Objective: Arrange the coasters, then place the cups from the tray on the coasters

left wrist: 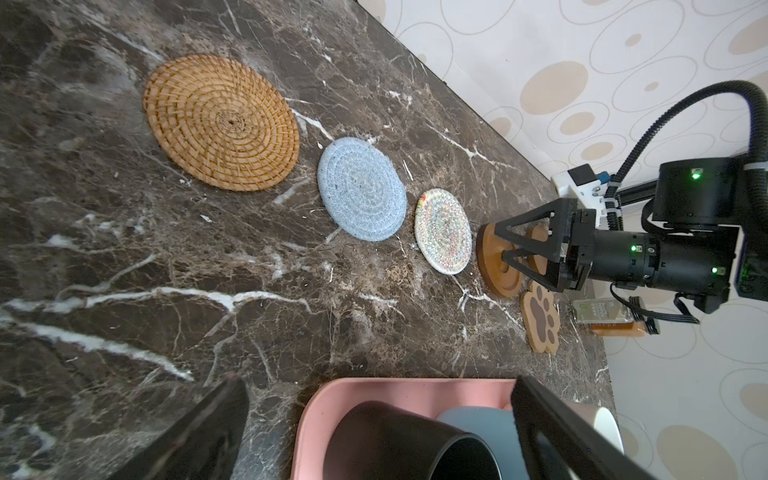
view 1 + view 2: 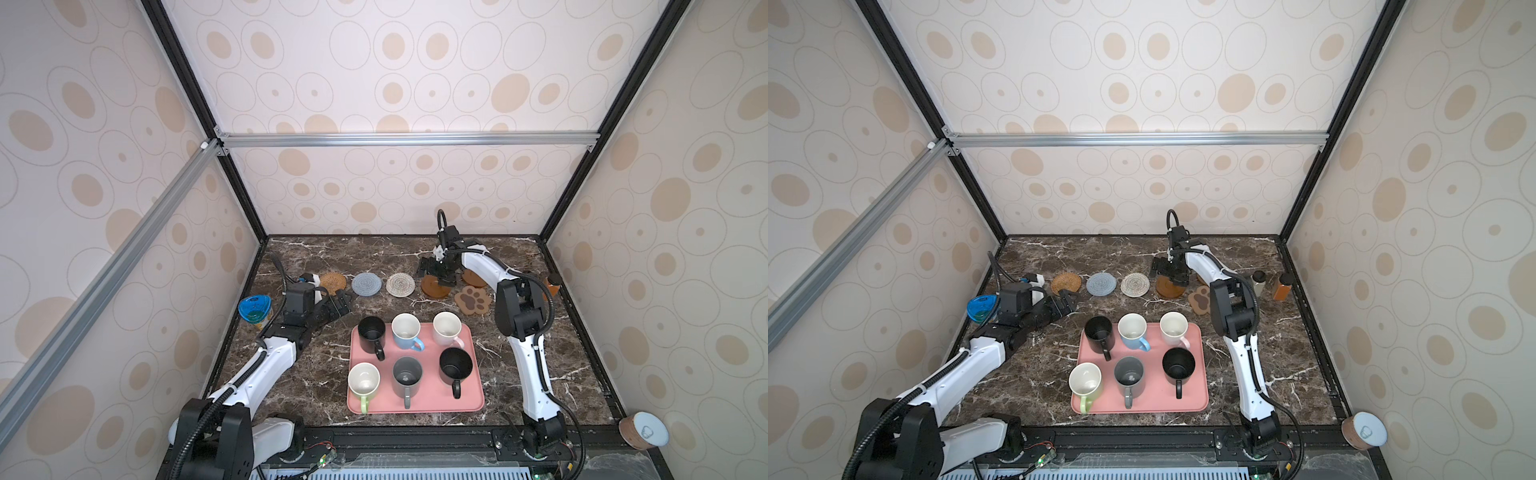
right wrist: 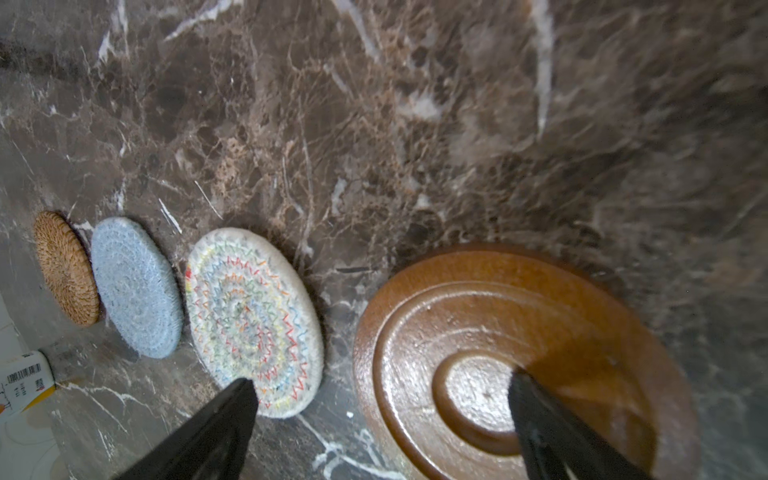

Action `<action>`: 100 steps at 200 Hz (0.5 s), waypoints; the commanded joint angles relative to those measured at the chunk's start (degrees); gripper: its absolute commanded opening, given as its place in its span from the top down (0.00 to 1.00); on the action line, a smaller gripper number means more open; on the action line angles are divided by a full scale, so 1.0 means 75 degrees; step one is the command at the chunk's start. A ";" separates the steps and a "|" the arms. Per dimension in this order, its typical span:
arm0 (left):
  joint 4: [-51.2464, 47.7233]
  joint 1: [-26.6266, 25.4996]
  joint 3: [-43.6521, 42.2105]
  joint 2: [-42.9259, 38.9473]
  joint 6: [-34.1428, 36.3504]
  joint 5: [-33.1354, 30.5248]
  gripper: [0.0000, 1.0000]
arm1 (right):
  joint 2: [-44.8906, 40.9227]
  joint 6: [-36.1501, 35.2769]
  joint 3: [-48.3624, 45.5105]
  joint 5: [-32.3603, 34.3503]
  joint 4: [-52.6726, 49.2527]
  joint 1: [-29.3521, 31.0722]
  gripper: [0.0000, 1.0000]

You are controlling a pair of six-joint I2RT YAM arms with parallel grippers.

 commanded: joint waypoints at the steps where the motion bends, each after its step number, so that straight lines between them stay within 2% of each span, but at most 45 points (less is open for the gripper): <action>1: -0.0010 0.0060 0.0068 -0.0117 -0.0095 -0.0086 0.00 | 0.0406 0.0064 0.0113 0.0225 -0.0338 -0.0081 0.01; 29: -0.0025 0.0061 0.0065 -0.0141 -0.0092 -0.0105 0.00 | 0.0465 0.0112 0.0100 -0.0236 -0.0178 -0.0075 0.01; 59: -0.0028 0.0054 0.0069 -0.0153 -0.0081 -0.0099 0.00 | 0.0320 0.0102 0.0044 -0.0347 -0.0171 -0.0076 0.01; 100: -0.0031 0.0054 0.0060 -0.0176 -0.0083 -0.0094 0.00 | -0.0522 0.0065 -0.0262 -0.0542 -0.0020 -0.0279 0.01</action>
